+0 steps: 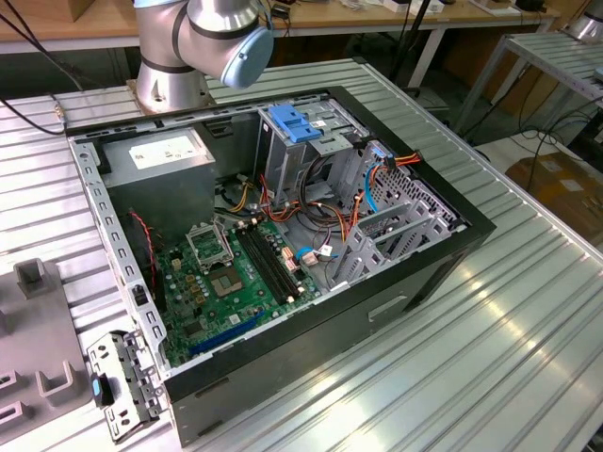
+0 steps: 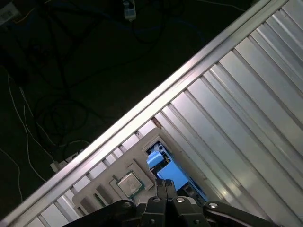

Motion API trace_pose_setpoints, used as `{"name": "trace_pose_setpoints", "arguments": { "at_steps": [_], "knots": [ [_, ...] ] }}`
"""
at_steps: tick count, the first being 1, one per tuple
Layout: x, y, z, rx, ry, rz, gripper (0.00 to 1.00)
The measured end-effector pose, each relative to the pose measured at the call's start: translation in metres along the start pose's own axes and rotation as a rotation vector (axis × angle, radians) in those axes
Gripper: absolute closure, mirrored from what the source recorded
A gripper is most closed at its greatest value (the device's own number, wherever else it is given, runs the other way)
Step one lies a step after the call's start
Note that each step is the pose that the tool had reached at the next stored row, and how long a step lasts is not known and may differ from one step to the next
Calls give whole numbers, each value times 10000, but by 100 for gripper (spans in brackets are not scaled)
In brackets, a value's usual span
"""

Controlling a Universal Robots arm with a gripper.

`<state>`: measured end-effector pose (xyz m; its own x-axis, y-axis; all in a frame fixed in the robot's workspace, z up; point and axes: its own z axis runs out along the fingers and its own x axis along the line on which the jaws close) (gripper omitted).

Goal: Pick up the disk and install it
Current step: 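Pick up the disk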

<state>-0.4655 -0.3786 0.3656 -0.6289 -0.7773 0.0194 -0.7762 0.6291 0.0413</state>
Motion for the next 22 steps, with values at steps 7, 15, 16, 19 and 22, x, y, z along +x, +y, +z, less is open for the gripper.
{"name": "trace_pose_setpoints", "arguments": {
  "at_steps": [7, 15, 16, 19, 22],
  "knots": [
    [0, 1, 0, 14, 30, -737, 89],
    [0, 1, 0, 15, 32, -763, 89],
    [0, 1, 0, 15, 32, -768, 89],
    [0, 0, 0, 15, 32, -774, 89],
    [1, 0, 0, 16, 36, -861, 89]
  ]
}}
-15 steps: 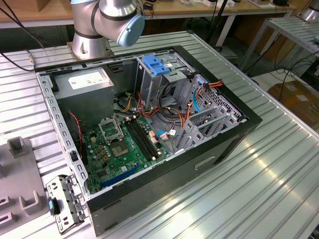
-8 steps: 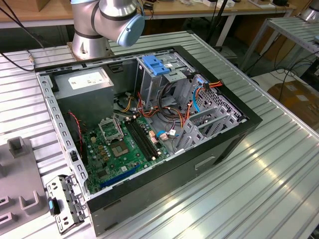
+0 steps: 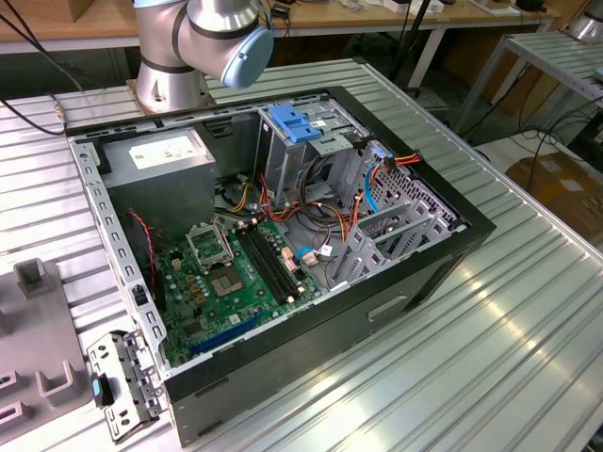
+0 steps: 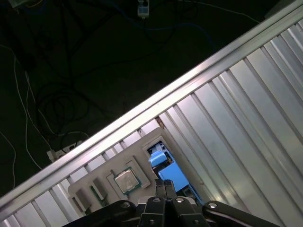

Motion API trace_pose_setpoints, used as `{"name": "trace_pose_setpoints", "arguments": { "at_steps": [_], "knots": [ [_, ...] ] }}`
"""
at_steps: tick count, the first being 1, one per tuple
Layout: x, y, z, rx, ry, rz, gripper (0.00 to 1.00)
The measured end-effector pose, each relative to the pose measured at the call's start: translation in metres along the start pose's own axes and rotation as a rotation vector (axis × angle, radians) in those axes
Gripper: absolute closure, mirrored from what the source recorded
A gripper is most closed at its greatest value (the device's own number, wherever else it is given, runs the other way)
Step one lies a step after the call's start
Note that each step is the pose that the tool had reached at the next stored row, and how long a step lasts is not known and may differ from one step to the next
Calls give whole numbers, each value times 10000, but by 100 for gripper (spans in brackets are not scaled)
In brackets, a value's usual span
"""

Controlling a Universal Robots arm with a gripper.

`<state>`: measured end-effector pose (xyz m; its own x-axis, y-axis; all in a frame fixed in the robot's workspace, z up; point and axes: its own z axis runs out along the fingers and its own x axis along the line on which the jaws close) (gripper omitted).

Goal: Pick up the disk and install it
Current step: 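Pick up the disk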

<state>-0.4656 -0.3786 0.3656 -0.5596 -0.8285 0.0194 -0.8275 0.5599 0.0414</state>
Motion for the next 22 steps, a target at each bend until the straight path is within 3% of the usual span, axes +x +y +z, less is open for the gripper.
{"name": "trace_pose_setpoints", "arguments": {
  "at_steps": [2, 7, 12, 17, 22],
  "knots": [
    [0, 0, 1, 8, 14, -353, 89],
    [0, 0, 1, 34, 71, -1725, 89],
    [0, 0, 1, 56, 118, -2846, 89],
    [0, -1, 1, 73, 154, -3737, 89],
    [-1, -1, 1, 76, 161, -3893, 89]
  ]
}}
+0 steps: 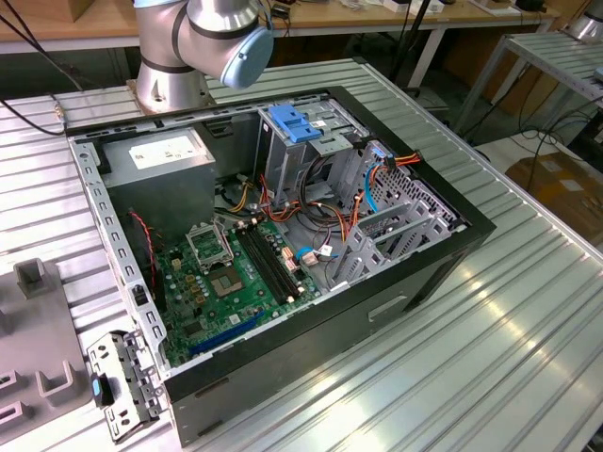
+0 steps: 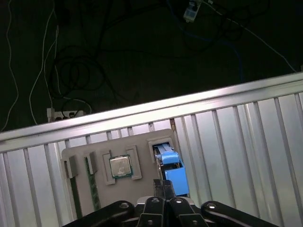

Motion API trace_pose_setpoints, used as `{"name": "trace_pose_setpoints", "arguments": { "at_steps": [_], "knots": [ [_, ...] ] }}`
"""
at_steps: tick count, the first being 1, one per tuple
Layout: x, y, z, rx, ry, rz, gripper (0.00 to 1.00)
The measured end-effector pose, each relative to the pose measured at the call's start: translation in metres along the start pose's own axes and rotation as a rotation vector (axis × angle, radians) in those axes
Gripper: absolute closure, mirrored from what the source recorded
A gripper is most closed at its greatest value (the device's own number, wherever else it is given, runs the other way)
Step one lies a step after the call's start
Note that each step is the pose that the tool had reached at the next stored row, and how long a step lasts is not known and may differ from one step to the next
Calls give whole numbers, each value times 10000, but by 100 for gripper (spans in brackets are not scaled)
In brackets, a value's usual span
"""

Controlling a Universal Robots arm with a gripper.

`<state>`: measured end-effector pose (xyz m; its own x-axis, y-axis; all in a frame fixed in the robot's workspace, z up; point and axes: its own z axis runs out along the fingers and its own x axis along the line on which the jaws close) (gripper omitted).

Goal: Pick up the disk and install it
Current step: 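Pick up the disk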

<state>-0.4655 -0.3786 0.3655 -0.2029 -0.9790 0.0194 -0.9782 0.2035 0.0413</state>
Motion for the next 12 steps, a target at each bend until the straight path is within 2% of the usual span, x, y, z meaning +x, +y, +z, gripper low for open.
{"name": "trace_pose_setpoints", "arguments": {
  "at_steps": [8, 10, 12],
  "knots": [
    [0, 0, 0, 3, 5, -129, 89],
    [-1, -2, 0, 7, 14, -353, 89],
    [0, -5, 0, 15, 32, -776, 89]
  ]
}}
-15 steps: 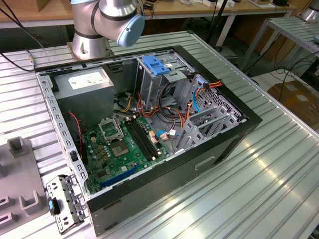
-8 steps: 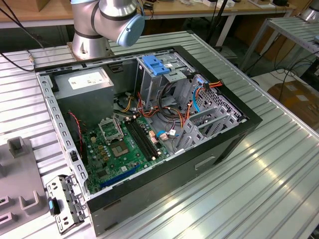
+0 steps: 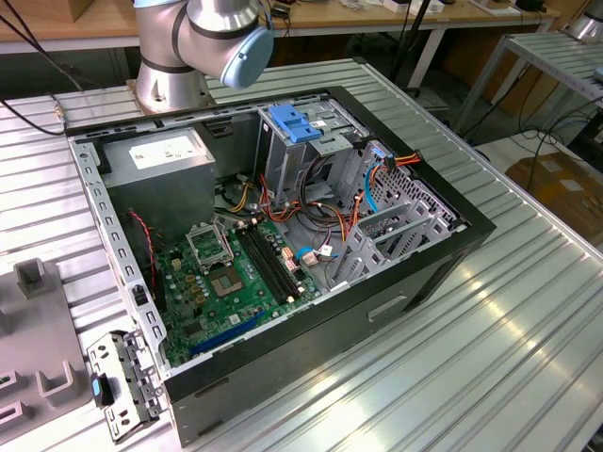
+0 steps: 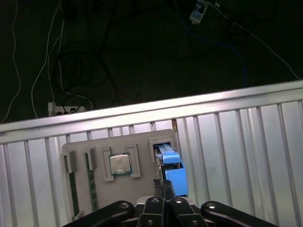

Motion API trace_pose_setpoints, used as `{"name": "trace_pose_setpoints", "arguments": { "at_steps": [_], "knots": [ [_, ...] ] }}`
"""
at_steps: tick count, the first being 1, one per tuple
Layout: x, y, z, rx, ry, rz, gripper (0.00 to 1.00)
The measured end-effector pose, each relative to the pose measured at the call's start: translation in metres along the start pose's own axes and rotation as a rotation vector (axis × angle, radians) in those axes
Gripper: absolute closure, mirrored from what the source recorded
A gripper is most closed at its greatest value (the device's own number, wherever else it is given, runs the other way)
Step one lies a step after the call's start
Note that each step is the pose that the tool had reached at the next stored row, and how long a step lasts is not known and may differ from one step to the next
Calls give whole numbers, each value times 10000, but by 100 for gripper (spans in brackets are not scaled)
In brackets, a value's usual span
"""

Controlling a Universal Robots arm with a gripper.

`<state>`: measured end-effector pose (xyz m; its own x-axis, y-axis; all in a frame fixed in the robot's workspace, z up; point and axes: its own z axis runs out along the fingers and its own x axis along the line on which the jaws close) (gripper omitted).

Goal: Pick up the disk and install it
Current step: 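Pick up the disk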

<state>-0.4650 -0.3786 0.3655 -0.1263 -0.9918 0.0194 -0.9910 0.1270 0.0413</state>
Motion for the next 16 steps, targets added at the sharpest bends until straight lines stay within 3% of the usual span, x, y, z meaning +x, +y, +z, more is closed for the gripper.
{"name": "trace_pose_setpoints", "arguments": {
  "at_steps": [2, 5, 16],
  "knots": [
    [0, 0, 1, 7, 13, -328, 89],
    [0, 0, 1, 22, 46, -1130, 89],
    [0, 0, 0, 23, 50, -1209, 89]
  ]
}}
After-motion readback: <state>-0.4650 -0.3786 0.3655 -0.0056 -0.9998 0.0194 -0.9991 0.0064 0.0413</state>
